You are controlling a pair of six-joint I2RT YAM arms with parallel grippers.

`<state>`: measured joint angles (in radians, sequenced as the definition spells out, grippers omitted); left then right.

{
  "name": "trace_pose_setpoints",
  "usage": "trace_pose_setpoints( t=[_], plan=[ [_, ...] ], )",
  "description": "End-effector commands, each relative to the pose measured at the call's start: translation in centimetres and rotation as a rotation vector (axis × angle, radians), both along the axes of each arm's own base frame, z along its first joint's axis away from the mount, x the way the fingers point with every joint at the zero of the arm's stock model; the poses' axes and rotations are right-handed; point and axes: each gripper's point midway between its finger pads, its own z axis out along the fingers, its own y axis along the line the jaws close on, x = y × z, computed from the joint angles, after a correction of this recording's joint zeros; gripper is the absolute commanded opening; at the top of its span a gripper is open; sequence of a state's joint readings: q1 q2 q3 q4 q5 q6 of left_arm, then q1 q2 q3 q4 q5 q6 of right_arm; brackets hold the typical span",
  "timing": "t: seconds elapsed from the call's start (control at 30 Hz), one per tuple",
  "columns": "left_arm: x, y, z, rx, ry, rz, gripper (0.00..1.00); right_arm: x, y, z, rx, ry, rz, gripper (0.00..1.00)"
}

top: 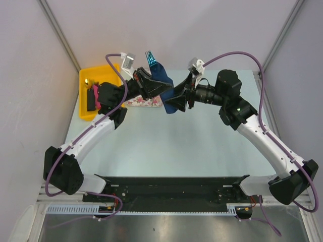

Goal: Place the utensils on the paper napkin and roll it up

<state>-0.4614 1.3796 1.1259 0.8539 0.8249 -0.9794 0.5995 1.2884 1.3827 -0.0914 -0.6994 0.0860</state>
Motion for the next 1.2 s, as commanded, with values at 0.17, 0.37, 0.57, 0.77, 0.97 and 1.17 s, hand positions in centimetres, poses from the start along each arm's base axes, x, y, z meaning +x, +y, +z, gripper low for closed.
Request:
trace_pose_setpoints(
  t=[0.17,0.37,0.57,0.77,0.97,1.17],
  plan=[
    [-2.7,0.3,2.8,-0.050,-0.111,-0.047,0.00,-2.4,0.8,0.9,0.046,0.013,0.152,0.40],
    [-2.9,0.3,3.0,-0.048,-0.129,-0.053,0.00,-2.6,1.2,1.0,0.052,0.015,0.185,0.33],
    [-3.2,0.1,2.8,-0.036,-0.132,-0.066,0.00,-2.8,1.5,1.2,0.067,0.031,0.214,0.22],
    [-3.1,0.2,2.6,-0.030,-0.133,-0.058,0.00,-2.9,1.7,1.7,0.074,0.024,0.229,0.00],
    [-1.1,1.1,1.7,0.022,-0.093,0.037,0.19,-1.4,1.1,3.1,0.107,0.009,0.157,0.00],
    [1.4,3.0,0.2,0.069,-0.031,0.133,0.49,0.6,-0.4,6.3,0.217,0.006,0.089,0.00]
  ],
)
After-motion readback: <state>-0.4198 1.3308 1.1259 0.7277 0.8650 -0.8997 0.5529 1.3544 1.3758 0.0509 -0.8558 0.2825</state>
